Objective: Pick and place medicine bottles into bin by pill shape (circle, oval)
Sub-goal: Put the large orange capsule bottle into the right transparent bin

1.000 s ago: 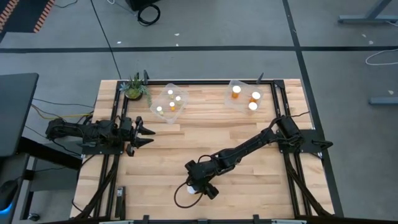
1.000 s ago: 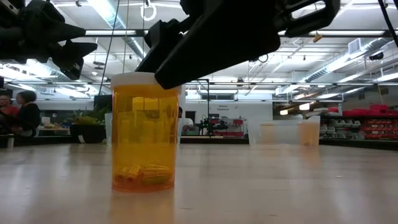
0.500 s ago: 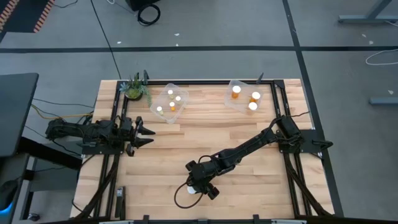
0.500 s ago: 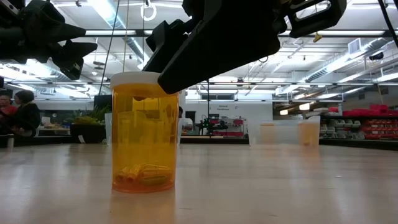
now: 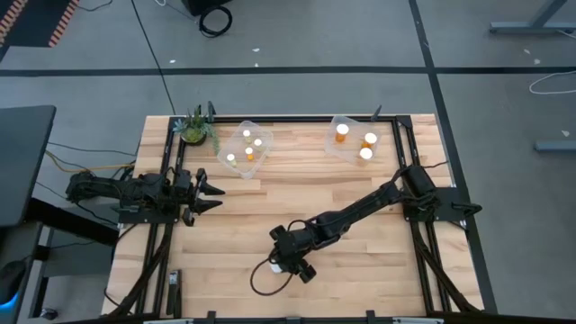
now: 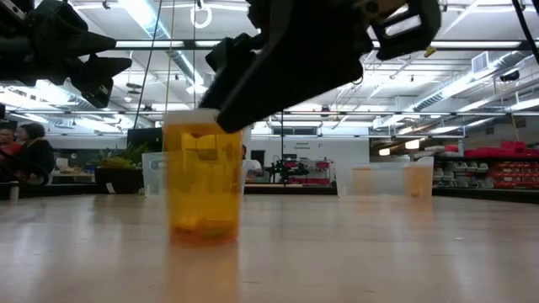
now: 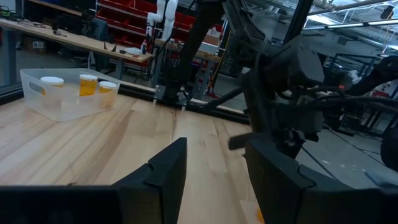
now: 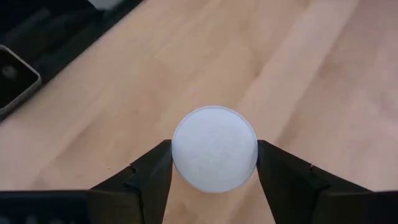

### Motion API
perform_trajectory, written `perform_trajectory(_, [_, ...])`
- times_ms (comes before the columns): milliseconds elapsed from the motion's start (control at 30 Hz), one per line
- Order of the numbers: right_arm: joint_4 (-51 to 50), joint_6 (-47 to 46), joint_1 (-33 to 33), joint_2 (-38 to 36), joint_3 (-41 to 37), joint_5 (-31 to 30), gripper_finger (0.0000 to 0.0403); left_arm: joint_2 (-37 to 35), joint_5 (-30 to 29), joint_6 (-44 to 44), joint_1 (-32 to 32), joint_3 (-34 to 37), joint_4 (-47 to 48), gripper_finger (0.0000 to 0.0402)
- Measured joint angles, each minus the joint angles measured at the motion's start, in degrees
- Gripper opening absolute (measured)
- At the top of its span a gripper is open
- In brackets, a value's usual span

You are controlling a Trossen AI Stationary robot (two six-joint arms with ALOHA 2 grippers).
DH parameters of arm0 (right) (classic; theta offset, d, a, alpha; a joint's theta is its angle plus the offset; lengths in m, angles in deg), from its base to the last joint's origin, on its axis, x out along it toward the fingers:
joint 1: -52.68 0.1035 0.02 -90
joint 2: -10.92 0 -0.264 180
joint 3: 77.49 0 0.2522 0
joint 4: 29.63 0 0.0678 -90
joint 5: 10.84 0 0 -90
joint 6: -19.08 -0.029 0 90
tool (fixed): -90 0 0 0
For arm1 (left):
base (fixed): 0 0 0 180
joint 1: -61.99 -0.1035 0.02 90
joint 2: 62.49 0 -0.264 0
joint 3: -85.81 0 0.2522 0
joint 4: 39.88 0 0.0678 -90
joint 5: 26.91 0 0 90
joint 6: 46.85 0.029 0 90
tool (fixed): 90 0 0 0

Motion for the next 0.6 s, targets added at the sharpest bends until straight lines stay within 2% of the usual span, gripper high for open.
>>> perform_trajectory(300, [-6.67, 1.01, -2.37, -4.54, 0.13, -6.61, 0.0224, 0.28, -0.02, -0.01, 0.0, -0.09, -0.01, 0.0172])
perform_trajectory(600, [-10.45, 0.98, -4.98, -8.44, 0.15, -8.55, 0.0224, 0.76, 0.02, 0.0, 0.0, -0.09, 0.16, 0.0172])
